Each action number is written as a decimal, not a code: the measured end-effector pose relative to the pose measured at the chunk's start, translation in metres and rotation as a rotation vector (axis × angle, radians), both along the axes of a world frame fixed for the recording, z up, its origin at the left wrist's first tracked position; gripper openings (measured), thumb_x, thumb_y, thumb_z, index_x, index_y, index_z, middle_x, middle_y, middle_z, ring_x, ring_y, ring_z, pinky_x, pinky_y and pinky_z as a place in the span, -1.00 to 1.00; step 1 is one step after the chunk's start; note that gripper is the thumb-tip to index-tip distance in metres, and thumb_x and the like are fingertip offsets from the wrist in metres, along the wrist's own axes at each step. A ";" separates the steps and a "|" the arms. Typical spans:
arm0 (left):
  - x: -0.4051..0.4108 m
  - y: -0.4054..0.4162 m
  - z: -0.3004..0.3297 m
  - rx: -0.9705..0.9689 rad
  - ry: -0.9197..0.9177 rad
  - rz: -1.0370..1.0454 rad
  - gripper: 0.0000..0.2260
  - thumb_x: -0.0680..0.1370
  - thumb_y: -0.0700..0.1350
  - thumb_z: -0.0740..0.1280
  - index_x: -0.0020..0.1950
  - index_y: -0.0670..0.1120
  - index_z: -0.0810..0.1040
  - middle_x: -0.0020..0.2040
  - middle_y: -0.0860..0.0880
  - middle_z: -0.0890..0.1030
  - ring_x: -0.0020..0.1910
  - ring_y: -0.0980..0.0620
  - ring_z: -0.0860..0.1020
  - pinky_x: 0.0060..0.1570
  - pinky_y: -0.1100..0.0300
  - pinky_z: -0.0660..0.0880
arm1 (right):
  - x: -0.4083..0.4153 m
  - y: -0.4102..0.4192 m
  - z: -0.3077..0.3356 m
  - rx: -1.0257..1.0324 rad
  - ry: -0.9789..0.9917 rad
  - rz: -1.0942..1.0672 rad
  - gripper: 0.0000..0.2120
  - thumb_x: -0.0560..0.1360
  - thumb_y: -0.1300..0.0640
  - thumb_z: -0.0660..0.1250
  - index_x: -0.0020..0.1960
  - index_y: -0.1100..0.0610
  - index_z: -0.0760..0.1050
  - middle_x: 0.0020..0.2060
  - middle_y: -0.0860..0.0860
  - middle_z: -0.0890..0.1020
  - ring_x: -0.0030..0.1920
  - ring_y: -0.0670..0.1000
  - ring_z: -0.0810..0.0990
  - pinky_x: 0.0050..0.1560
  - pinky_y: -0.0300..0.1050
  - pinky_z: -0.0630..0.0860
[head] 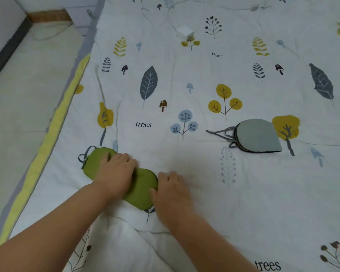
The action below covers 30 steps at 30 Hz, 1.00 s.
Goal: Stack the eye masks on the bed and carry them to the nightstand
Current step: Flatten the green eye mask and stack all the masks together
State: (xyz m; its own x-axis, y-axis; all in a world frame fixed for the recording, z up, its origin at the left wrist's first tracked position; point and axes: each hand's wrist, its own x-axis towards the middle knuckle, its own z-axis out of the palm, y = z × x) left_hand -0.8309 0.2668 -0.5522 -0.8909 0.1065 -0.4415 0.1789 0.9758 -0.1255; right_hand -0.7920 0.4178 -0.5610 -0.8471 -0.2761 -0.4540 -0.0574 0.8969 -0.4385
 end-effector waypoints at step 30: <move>0.013 0.089 -0.019 0.552 -0.087 0.567 -0.75 0.43 -0.07 0.32 0.07 -0.08 0.41 -0.11 -0.03 0.52 -0.11 -0.04 0.48 -0.18 0.14 0.39 | 0.008 0.156 -0.006 0.409 -0.036 -0.617 -0.55 0.49 -0.20 0.11 0.20 0.10 0.35 0.17 0.12 0.41 0.22 0.15 0.31 0.14 0.07 0.30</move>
